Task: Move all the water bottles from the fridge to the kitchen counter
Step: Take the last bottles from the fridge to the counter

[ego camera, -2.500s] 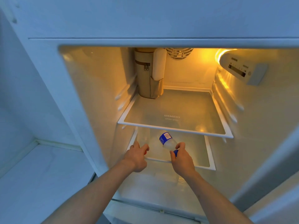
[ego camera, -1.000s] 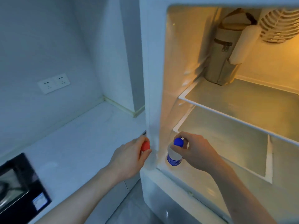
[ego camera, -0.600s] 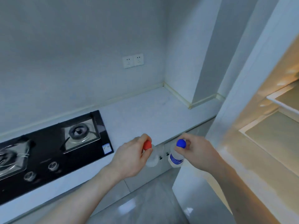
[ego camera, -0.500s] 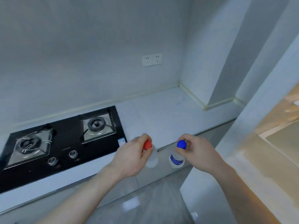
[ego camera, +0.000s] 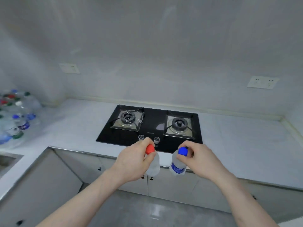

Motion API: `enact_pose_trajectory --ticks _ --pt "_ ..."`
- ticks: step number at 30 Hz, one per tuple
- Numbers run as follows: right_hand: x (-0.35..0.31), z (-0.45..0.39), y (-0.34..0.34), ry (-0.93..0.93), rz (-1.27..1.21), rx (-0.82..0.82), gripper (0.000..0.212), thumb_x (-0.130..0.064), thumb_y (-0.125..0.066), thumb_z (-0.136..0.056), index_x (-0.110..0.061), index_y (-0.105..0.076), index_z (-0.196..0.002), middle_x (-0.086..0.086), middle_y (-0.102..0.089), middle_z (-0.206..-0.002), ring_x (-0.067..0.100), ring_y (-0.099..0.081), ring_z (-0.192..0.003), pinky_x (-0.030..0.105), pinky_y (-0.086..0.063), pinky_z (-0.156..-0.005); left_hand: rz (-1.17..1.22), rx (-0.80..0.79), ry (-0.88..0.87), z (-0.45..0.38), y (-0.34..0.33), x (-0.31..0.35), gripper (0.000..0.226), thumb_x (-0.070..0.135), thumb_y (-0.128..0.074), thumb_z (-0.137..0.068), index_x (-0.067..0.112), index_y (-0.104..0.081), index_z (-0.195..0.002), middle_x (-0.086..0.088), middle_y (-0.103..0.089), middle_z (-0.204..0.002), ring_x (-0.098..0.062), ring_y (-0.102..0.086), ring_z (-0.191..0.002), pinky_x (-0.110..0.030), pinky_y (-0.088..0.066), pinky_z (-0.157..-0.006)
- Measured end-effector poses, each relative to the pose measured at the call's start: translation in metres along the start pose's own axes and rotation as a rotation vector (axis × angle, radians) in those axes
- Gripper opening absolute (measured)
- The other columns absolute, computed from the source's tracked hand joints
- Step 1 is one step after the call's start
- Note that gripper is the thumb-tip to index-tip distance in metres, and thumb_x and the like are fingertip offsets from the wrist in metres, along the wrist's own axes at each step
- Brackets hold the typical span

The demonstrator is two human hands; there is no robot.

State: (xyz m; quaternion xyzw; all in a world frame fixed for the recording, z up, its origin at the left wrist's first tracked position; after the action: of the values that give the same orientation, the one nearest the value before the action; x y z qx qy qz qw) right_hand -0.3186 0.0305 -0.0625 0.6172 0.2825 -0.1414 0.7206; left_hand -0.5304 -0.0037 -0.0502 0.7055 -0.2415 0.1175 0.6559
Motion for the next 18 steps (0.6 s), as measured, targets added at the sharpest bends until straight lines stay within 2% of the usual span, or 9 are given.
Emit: enact_pose_trajectory --ticks 3,7,12,18 --pt "-0.055 -0.033 -0.031 0.111 0.018 -0.074 0.008 -0.046 -0.067 -0.086 -0.041 -0.063 -0.091 -0.01 -0.065 -0.077 0.01 -0.06 -0.071 0.032 -0.054 -0.068 -0.025 0.083 0.104 0.016 0.034 -0.049 0.011 0.049 -0.046 -0.1 0.042 -0.041 -0.107 0.015 -0.055 -0.091 -0.008 -0.055 -0.073 -0.03 -0.038 -0.066" --pt "-0.117 -0.073 -0.07 0.249 0.031 -0.156 0.007 -0.044 -0.067 -0.088 -0.04 -0.062 -0.089 -0.013 -0.063 -0.074 0.007 -0.058 -0.07 0.027 -0.049 -0.064 -0.029 0.158 0.238 0.034 0.068 -0.107 0.012 0.049 -0.046 -0.1 0.04 -0.041 -0.106 0.014 -0.056 -0.091 -0.012 -0.056 -0.077 -0.032 -0.046 -0.071" --pt "-0.19 -0.127 -0.119 0.391 0.032 -0.278 0.006 -0.043 -0.067 -0.087 -0.04 -0.063 -0.089 -0.012 -0.063 -0.072 0.008 -0.056 -0.065 0.022 -0.041 -0.059 -0.07 0.235 0.396 0.042 0.104 -0.177 0.013 0.047 -0.045 -0.101 0.038 -0.042 -0.109 0.015 -0.055 -0.092 -0.006 -0.052 -0.074 -0.019 -0.034 -0.062" --pt "-0.261 -0.188 -0.158 0.537 0.081 -0.381 0.009 -0.046 -0.063 -0.087 -0.039 -0.062 -0.093 -0.015 -0.062 -0.078 0.005 -0.058 -0.076 0.024 -0.045 -0.064 -0.087 0.318 0.555 0.039 0.143 -0.24 0.014 0.051 -0.043 -0.101 0.039 -0.042 -0.108 0.016 -0.056 -0.094 -0.012 -0.056 -0.08 -0.029 -0.038 -0.067"
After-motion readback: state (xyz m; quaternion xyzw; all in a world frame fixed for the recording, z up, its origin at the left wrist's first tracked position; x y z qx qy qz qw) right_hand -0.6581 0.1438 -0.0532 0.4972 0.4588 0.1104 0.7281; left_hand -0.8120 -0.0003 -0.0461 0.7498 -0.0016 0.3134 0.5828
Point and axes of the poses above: each hand's wrist, its own z-axis away from the middle knuckle, its own y-axis out of the back of the hand, x = y × z, the point moved 10 cm from there along -z, towards the middle knuckle
